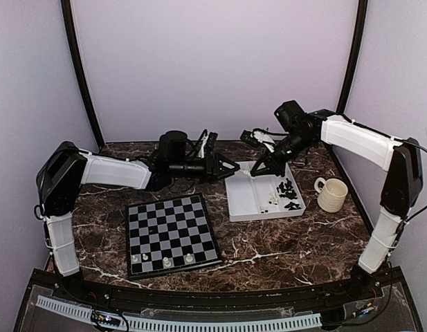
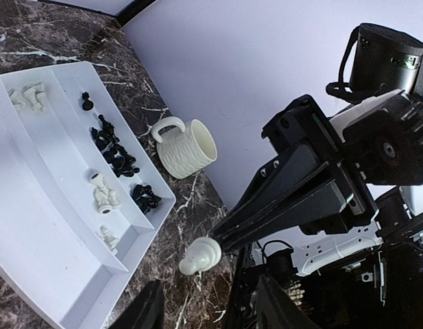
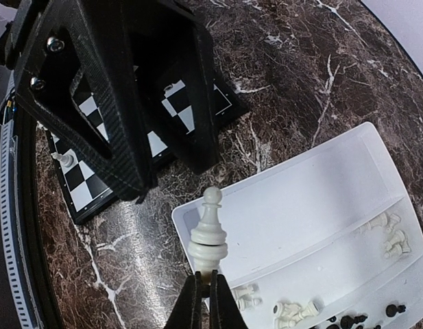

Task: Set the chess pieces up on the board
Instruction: Pass from the right arm to the left

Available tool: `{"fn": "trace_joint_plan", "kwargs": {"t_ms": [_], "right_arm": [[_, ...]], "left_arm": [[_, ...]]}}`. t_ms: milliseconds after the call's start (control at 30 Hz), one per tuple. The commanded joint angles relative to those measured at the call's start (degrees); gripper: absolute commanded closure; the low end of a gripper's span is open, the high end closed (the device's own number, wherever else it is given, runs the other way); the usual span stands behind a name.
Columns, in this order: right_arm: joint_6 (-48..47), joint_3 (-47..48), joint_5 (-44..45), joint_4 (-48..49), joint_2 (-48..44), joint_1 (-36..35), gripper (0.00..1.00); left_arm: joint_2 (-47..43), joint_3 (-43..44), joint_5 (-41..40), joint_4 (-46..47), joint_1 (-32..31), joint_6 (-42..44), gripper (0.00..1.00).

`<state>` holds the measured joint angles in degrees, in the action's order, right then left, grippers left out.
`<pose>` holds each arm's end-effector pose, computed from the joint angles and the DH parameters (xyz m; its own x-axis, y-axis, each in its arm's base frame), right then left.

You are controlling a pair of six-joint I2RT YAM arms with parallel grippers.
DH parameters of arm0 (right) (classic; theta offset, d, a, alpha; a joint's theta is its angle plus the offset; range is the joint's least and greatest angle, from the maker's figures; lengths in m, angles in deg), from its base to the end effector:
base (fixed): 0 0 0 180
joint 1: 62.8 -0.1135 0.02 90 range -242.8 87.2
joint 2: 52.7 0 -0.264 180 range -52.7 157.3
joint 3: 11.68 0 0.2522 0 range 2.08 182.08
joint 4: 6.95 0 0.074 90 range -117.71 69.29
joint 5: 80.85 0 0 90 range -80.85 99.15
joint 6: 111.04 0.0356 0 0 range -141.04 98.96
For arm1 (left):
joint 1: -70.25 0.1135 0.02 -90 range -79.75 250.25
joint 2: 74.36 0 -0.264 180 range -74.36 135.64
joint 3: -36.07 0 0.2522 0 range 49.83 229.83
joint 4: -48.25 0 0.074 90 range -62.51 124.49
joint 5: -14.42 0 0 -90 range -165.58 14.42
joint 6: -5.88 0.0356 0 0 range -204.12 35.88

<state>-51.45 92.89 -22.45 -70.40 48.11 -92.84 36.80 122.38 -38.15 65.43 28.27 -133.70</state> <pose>0.3143 0.2033 0.2993 -0.3128 -0.6789 -0.6642 -0.9434 0.3030 0.1347 0.3167 -0.3141 0.2401 -0.8096 -0.0848 -0.5808 0.5592 0.1895 -0.8071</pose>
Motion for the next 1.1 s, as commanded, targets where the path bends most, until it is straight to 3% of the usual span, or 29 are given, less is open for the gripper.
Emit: {"fn": "trace_joint_plan", "kwargs": {"t_ms": [0, 367, 800, 1067], "right_arm": [[-0.5, 1.0, -1.8, 0.0, -1.1, -0.5, 0.96], [-0.8, 2.6, -3.2, -1.3, -0.4, -1.0, 0.96], [-1.1, 2.1, -2.1, -1.7, -0.2, -1.3, 0.96], [-1.2, -2.8, -0.4, 1.3, -0.2, -0.1, 0.97]], "left_arm": [[1.1, 2.3, 3.6, 7.0, 0.1, -6.0, 0.53], [3.6, 3.2, 4.5, 9.7, 0.1, -9.1, 0.64], [3.9, 3.4, 4.7, 11.0, 0.3, -9.0, 0.94], [-4.6, -0.8, 1.3, 2.8, 2.6, -0.1, 0.99]]}}
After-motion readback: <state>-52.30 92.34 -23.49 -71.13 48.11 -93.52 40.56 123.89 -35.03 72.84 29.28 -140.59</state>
